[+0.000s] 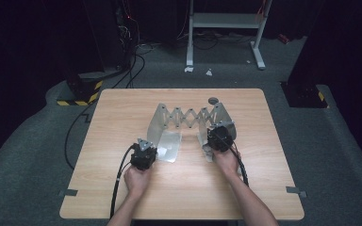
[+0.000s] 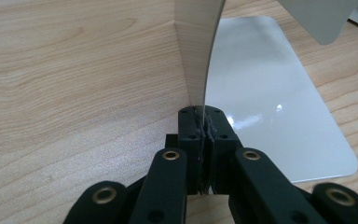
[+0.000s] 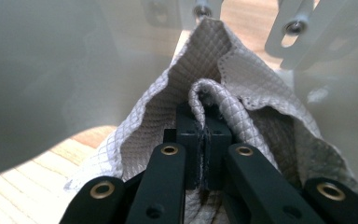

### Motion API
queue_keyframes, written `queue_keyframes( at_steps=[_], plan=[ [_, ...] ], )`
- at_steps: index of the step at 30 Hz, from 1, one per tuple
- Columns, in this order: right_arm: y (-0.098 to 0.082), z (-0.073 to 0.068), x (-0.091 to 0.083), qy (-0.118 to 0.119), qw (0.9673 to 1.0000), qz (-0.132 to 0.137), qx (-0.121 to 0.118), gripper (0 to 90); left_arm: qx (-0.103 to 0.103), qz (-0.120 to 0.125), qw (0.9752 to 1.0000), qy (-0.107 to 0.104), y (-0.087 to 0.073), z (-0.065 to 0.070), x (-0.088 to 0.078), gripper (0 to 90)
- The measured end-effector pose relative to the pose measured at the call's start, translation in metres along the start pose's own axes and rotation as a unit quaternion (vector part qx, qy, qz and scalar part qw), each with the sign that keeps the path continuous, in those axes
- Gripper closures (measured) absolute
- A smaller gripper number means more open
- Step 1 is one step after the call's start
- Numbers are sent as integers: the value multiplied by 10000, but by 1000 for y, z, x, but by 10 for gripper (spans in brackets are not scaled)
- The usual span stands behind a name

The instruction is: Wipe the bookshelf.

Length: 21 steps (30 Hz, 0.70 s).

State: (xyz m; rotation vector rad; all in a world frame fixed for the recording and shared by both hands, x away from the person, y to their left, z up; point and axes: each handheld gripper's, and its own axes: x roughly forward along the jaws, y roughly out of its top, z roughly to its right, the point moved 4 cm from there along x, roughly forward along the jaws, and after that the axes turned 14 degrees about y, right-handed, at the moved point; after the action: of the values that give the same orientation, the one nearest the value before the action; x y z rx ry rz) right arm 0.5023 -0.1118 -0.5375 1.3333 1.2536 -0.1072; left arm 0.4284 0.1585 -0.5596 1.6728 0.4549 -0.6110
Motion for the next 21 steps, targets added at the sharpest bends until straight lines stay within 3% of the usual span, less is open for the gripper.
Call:
queue_keyframes(
  at_steps=[4,21],
  plan=[
    [8,-2,-6,42,10000,55,35,884,-4,-1,10000,-4,0,0,0,860],
    [46,-23,-42,152,9970,694,-319,884,1,-3,10000,-7,0,0,0,861]
  ],
)
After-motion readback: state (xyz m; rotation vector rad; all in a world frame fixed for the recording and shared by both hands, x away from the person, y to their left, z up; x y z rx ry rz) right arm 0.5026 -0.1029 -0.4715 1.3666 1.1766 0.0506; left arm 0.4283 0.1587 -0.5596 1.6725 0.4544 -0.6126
